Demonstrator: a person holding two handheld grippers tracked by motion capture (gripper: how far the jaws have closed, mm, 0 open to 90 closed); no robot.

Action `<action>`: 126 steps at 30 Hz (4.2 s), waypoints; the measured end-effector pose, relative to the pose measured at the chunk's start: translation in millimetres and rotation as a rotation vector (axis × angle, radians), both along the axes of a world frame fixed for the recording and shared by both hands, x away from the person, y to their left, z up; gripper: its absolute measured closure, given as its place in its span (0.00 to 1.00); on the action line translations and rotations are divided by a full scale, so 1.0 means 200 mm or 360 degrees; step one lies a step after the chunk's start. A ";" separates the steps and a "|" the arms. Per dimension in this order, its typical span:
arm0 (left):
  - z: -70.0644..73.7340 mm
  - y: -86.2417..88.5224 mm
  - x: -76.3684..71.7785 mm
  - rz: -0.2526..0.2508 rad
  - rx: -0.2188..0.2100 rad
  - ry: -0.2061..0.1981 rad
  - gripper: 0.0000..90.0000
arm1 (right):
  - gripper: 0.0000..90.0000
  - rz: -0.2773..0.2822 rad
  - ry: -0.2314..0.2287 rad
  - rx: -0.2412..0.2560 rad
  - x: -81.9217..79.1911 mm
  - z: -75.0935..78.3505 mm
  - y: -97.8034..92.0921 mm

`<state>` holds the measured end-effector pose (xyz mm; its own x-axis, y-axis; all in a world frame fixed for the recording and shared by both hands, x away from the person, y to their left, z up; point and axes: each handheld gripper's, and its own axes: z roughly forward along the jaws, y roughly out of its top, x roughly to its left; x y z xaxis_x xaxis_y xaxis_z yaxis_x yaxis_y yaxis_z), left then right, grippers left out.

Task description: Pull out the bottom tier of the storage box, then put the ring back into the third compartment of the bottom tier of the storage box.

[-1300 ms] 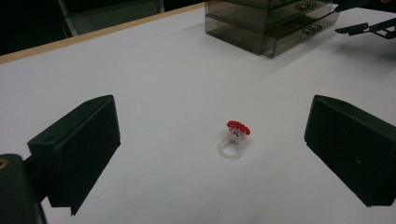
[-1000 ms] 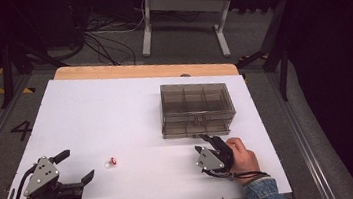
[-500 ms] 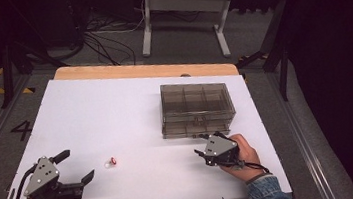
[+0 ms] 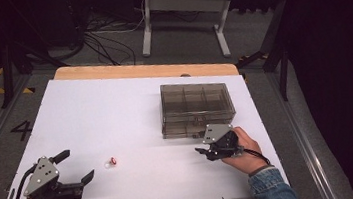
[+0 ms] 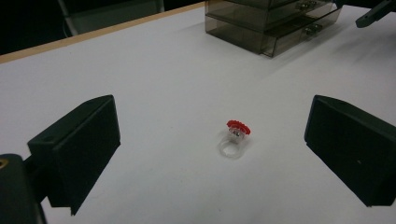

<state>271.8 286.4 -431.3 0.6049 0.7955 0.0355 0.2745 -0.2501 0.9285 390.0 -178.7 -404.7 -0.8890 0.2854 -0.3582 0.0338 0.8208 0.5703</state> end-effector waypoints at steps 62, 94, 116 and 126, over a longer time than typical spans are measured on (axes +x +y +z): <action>0.00 0.00 0.00 -0.0003 0.0001 0.0002 0.05 | 0.75 -0.0033 0.0150 -0.0392 0.06 -0.10 0.03; 0.00 0.00 0.00 -0.0004 0.0000 0.0014 0.05 | 0.67 0.0037 0.0230 -0.0358 0.00 -0.07 0.02; 0.00 0.00 0.01 0.0008 0.0001 0.0008 0.05 | 0.44 -0.0035 0.0077 0.0100 -0.03 0.07 -0.02; 0.00 0.00 0.01 0.0005 -0.0002 0.0007 0.05 | 0.43 -0.0036 0.0047 0.0161 -0.04 0.10 0.00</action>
